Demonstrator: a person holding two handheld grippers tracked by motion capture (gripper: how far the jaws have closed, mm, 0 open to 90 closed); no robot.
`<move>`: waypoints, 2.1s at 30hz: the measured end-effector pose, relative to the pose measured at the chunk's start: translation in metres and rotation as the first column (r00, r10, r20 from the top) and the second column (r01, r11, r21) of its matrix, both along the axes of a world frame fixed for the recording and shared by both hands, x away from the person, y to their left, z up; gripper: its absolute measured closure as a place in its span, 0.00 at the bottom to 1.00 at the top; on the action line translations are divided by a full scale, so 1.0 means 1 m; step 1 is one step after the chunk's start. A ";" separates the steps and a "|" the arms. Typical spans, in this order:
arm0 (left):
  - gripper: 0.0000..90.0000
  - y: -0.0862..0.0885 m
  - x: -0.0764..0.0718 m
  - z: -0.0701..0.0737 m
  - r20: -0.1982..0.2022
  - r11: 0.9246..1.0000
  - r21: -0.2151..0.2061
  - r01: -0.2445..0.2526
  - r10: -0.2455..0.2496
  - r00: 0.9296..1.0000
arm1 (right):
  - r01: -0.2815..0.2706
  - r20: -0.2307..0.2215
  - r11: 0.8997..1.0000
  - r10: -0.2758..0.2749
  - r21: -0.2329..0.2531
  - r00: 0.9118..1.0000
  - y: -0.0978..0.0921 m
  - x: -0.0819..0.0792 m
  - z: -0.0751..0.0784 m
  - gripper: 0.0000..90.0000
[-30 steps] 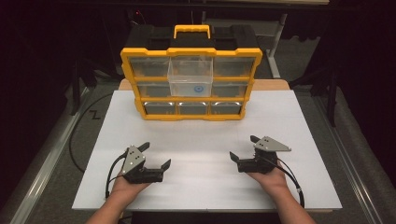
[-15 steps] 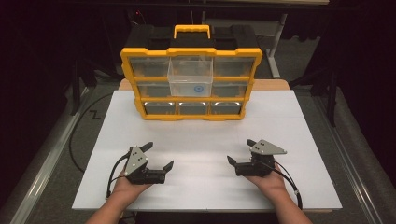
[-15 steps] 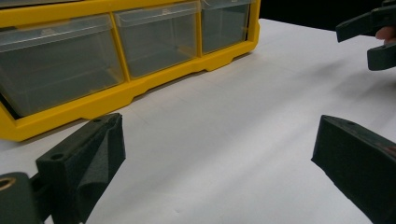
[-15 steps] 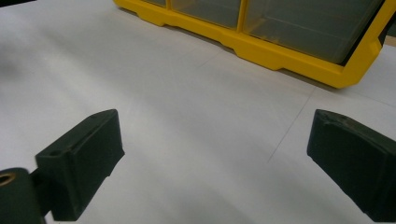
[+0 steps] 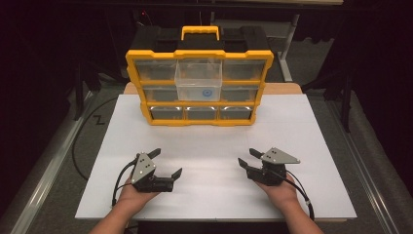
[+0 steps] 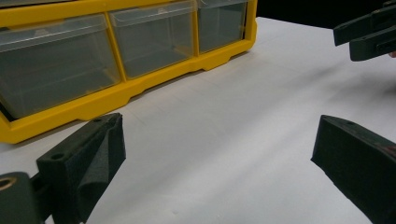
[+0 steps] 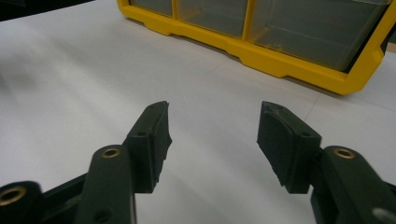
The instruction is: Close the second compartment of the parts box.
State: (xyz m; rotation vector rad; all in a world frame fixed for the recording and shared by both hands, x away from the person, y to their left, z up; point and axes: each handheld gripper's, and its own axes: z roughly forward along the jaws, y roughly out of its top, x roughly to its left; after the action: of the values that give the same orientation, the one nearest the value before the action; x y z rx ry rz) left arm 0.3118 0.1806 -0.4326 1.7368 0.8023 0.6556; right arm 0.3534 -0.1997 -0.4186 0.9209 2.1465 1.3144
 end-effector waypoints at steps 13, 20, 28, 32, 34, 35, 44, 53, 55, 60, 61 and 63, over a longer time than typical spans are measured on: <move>0.04 0.002 0.000 -0.001 -0.009 1.000 -0.012 0.003 -0.003 1.000 | 0.017 0.003 1.000 -0.017 0.024 1.000 0.000 0.001 0.002 0.78; 0.04 0.003 -0.002 0.001 0.003 1.000 -0.023 0.009 -0.009 1.000 | 0.041 0.010 0.999 -0.041 0.021 0.999 -0.001 0.001 0.002 0.89; 0.04 0.002 -0.003 0.002 0.010 1.000 -0.014 0.019 -0.019 1.000 | 0.031 0.029 1.000 -0.030 -0.006 0.999 0.003 -0.001 0.002 1.00; 0.04 0.003 -0.004 0.003 0.012 1.000 -0.015 0.018 -0.018 1.000 | 0.024 0.034 1.000 -0.024 -0.013 0.999 0.006 -0.003 0.002 1.00; 0.04 0.002 -0.004 0.003 0.011 1.000 -0.018 0.014 -0.014 1.000 | 0.022 0.027 1.000 -0.022 -0.011 0.999 0.008 -0.004 0.001 1.00; 0.04 0.002 -0.004 0.003 0.011 1.000 -0.016 0.013 -0.013 1.000 | 0.022 0.029 1.000 -0.021 -0.012 0.999 0.009 -0.004 0.001 1.00; 0.04 0.002 -0.003 0.002 0.010 1.000 -0.008 0.015 -0.015 1.000 | 0.002 0.049 1.000 -0.002 0.004 0.999 0.019 -0.006 0.005 1.00; 0.04 0.003 -0.004 0.002 0.010 1.000 -0.008 0.015 -0.015 1.000 | -0.018 0.072 1.000 0.019 -0.004 0.997 0.036 0.000 0.012 1.00; 0.04 0.003 -0.004 0.002 0.010 1.000 -0.010 0.014 -0.014 1.000 | -0.023 0.078 1.000 0.023 0.000 0.997 0.039 0.002 0.014 1.00; 0.04 0.003 -0.004 0.002 0.012 1.000 -0.011 0.014 -0.014 1.000 | -0.034 0.092 0.999 0.034 -0.007 0.995 0.045 0.008 0.018 1.00; 0.04 0.003 -0.004 0.002 0.012 1.000 -0.012 0.015 -0.015 1.000 | -0.033 0.093 0.999 0.033 -0.005 0.995 0.046 0.009 0.019 1.00; 0.04 0.003 -0.004 0.002 0.012 1.000 -0.013 0.015 -0.015 1.000 | -0.032 0.095 0.999 0.032 -0.005 0.995 0.048 0.011 0.020 1.00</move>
State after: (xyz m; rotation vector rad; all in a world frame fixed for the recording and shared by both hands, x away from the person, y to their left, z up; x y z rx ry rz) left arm 0.3074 0.1837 -0.4303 1.7242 0.7824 0.6490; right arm 0.3647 -0.1517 -0.3987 0.8096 2.0984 1.3424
